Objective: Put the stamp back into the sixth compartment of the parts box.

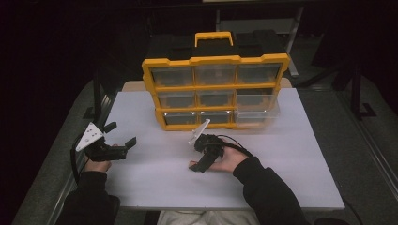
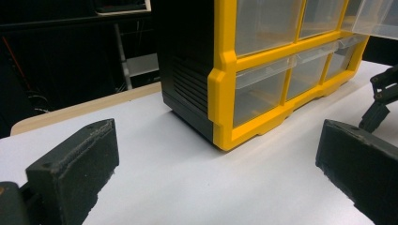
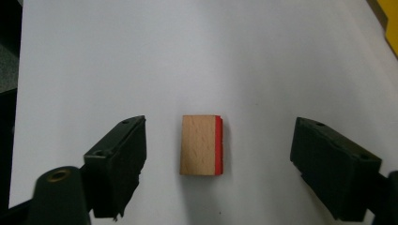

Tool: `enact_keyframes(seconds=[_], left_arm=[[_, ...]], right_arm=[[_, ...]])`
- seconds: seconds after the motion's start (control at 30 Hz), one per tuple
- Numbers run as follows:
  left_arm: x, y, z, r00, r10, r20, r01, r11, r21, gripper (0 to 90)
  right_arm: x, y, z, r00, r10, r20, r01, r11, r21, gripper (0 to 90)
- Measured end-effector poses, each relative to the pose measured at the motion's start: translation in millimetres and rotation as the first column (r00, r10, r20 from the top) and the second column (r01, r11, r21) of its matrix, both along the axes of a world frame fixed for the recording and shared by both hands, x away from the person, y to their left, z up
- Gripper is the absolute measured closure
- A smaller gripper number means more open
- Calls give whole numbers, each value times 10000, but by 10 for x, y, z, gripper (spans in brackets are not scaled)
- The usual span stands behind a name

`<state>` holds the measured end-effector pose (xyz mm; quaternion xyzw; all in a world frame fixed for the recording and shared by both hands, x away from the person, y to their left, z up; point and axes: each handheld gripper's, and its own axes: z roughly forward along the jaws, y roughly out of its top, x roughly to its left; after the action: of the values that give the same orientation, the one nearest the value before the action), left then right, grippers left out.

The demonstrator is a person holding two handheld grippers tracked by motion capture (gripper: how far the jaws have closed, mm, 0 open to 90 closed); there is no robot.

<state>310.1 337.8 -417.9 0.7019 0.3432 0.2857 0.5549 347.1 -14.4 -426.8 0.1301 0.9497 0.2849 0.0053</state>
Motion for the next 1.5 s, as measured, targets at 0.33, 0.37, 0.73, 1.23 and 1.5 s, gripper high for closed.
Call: enact_keyframes(seconds=[0.33, 0.37, 0.73, 1.23, 1.5], left_arm=[[1, 2, 0, 10000, -4, 12, 4, 10000, -5, 0], [1, 2, 0, 10000, -5, 18, 5, 10000, 2, 0], [4, 0, -2, 10000, -54, -8, 54, 10000, 52, 0], [7, 1, -3, 10000, -52, -14, 52, 10000, 65, 0], [5, -2, -1, 10000, -54, -6, 54, 10000, 51, 0]], right_arm=[[-45, 64, -57, 9994, 296, 185, -294, 9995, -114, 298], [-52, 67, -59, 9995, 272, 149, -269, 9995, -182, 319], [-61, 103, -127, 9989, 388, 259, -372, 9976, -589, 492], [-45, 88, -97, 9993, 371, 85, -366, 9976, -585, 648], [-56, 0, 61, 9997, 194, 150, -188, 9992, -357, 648]])
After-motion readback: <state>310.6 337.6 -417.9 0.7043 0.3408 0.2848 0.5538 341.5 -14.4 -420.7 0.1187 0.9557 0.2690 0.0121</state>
